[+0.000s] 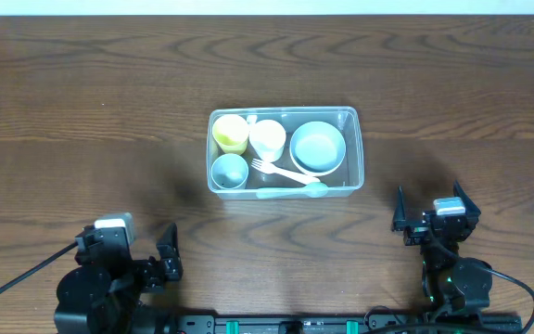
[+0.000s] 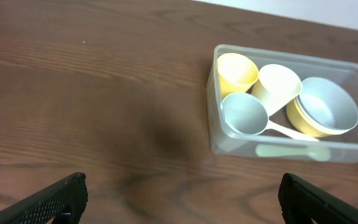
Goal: Pack container
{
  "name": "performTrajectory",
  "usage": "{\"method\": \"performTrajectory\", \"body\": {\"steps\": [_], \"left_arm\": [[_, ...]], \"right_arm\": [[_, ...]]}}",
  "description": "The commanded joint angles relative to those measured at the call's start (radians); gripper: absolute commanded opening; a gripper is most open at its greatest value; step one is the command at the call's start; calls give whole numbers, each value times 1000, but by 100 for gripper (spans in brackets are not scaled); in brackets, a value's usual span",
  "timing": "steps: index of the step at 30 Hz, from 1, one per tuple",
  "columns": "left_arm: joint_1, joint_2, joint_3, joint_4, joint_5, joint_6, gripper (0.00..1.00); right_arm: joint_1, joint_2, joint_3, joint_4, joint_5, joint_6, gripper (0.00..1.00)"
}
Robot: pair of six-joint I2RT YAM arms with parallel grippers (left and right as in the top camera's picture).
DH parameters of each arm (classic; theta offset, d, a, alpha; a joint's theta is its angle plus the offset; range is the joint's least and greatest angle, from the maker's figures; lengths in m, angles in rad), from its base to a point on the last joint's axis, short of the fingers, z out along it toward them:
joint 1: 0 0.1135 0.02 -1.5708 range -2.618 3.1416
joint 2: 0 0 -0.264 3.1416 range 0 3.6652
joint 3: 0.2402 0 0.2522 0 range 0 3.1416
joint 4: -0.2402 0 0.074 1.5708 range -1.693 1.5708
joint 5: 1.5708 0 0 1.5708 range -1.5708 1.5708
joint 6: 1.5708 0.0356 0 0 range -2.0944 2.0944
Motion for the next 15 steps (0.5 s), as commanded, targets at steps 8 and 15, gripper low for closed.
{"method": "performTrajectory", "body": {"steps": [8, 15], "left_arm": [[8, -136, -284, 328, -13, 159, 98], [53, -248, -558, 695, -12, 182, 98]], "right_arm": [[-8, -7, -2, -5, -5, -10, 99], [-8, -7, -2, -5, -5, -10, 99]]}}
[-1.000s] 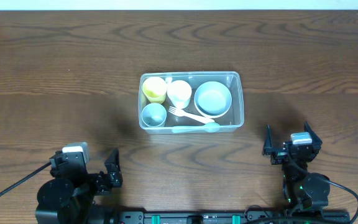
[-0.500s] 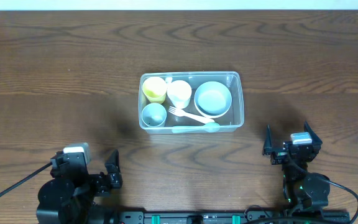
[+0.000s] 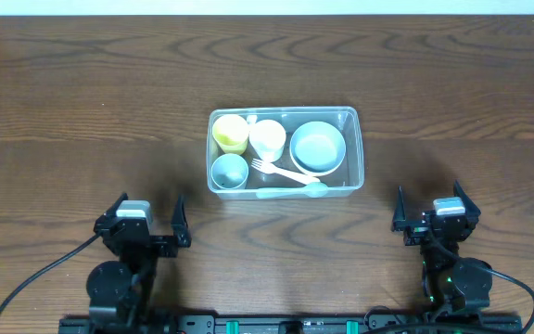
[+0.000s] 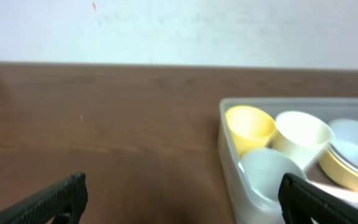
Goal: Pack container
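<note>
A clear plastic container (image 3: pixel 355 148) sits mid-table. Inside are a yellow cup (image 3: pixel 231 134), a cream cup (image 3: pixel 267 138), a pale blue cup (image 3: pixel 230 171), a blue-lined bowl (image 3: pixel 318 147), a white fork (image 3: pixel 284 171) and a mint spoon (image 3: pixel 290 191). The left wrist view shows the container's wall (image 4: pixel 229 155) at right with the yellow cup (image 4: pixel 248 126) and cream cup (image 4: pixel 301 136). My left gripper (image 3: pixel 146 224) stands open near the front edge, left of the container, nothing between its fingers (image 4: pixel 61 198). My right gripper (image 3: pixel 434 215) stands open at front right, empty.
Dark wood table (image 3: pixel 82 111) all round the container. A pale wall (image 4: pixel 179 28) rises beyond the table's far edge. Cables trail from both arm bases at the front edge.
My left arm has moved right and slightly forward, and its wrist camera has tilted up, now showing the far wall. The right arm and the container's contents have not moved.
</note>
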{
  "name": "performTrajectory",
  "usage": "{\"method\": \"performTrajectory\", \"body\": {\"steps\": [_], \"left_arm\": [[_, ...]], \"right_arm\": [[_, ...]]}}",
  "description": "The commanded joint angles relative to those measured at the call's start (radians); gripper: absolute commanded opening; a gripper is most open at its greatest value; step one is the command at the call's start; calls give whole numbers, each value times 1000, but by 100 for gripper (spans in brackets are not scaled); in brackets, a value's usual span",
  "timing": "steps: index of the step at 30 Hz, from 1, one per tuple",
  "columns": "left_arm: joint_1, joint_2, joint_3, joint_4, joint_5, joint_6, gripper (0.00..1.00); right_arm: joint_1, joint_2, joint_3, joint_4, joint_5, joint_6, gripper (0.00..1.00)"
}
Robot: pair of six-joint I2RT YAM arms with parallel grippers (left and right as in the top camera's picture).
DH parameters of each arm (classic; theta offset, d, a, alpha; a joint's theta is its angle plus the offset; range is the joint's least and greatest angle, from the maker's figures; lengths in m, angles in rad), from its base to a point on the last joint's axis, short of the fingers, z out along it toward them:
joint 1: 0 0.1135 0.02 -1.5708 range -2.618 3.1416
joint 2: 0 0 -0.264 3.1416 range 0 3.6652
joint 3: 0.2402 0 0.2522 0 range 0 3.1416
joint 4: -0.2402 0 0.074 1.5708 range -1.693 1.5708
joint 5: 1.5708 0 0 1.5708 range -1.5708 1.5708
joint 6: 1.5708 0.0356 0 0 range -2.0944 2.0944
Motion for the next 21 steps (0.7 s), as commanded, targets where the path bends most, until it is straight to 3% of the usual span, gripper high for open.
{"method": "performTrajectory", "body": {"steps": [1, 9, 21], "left_arm": [[18, -34, -96, 113, -11, 33, 98], [18, -35, -238, 308, -12, 36, 98], [17, -34, -253, 260, -8, 32, 98]], "right_arm": [[-8, -6, -2, -4, -5, -7, 99], [-8, -6, -2, -4, -5, -7, 99], [-8, -6, -2, -4, -5, -7, 99]]}}
